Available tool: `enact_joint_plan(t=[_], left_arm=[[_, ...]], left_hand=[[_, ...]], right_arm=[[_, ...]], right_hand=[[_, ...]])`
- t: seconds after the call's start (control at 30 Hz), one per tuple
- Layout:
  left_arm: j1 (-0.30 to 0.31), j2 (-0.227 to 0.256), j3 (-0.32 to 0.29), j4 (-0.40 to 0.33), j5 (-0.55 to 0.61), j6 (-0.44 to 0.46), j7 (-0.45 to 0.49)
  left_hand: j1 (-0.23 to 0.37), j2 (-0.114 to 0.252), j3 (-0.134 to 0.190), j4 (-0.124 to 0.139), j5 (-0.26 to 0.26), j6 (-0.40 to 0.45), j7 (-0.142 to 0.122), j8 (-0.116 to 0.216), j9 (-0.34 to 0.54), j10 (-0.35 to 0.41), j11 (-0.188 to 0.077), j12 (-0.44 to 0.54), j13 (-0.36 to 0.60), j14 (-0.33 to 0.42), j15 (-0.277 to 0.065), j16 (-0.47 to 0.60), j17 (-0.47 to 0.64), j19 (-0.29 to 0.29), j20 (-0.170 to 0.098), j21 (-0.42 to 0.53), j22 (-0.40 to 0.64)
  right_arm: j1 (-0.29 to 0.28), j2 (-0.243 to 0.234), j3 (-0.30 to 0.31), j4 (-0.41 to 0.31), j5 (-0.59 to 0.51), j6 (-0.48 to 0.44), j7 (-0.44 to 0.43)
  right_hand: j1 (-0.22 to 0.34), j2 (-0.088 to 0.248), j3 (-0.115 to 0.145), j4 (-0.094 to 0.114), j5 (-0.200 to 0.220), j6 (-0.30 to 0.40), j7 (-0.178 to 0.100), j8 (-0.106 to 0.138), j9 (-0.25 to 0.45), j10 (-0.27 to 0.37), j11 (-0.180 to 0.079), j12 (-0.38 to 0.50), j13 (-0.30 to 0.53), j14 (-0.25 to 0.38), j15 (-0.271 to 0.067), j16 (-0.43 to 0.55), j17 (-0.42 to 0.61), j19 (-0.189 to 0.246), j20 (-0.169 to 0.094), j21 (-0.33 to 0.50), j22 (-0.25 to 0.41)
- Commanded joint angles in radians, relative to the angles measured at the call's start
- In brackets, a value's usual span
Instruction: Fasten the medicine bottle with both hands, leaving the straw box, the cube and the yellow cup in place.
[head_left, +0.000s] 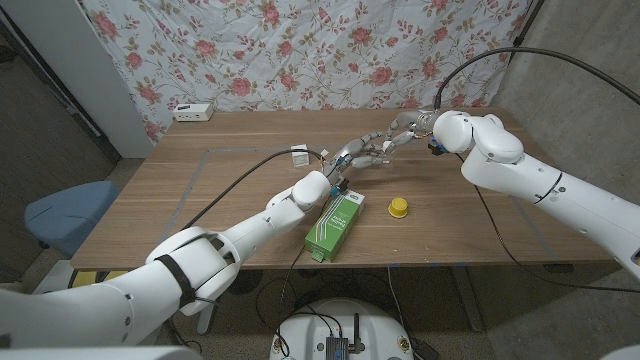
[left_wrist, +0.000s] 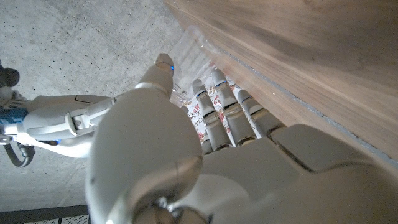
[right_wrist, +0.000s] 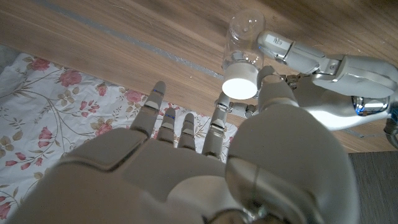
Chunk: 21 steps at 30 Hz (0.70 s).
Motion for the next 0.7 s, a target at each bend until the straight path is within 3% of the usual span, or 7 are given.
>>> enact_joint_plan(t=[0.03,0.7], left_arm=[[-0.011,-0.011,0.003,0.029,-0.004,-0.018,-0.006],[-0.019,-0.019,0.006,0.047,-0.008,-0.017,-0.011]], left_hand=[[-0.006,0.0,0.011,0.0,0.006,0.0,-0.007,0.0,0.004,0.007,-0.002,0.004,0.003,0.013,-0.116,0.0,-0.001,0.0,-0.153,0.002,0.003],[-0.009,0.001,0.017,-0.002,0.007,0.005,-0.012,-0.001,0.003,0.006,-0.001,0.004,0.004,0.014,-0.114,0.0,-0.001,-0.001,-0.151,0.002,0.003]], right_arm=[[-0.004,0.004,0.003,0.011,0.009,0.007,-0.015],[-0.009,0.006,0.007,0.027,0.022,0.011,-0.04]], right_hand=[[0.009,0.001,0.007,0.004,-0.003,0.024,-0.001,0.01,0.005,0.018,-0.002,0.007,0.005,0.012,0.003,0.006,0.004,0.014,0.0,0.003,0.002],[0.016,0.008,0.01,0.01,-0.018,0.087,0.0,0.037,0.015,0.043,-0.006,0.005,0.005,0.033,-0.009,0.007,0.005,0.037,-0.01,0.002,0.003]])
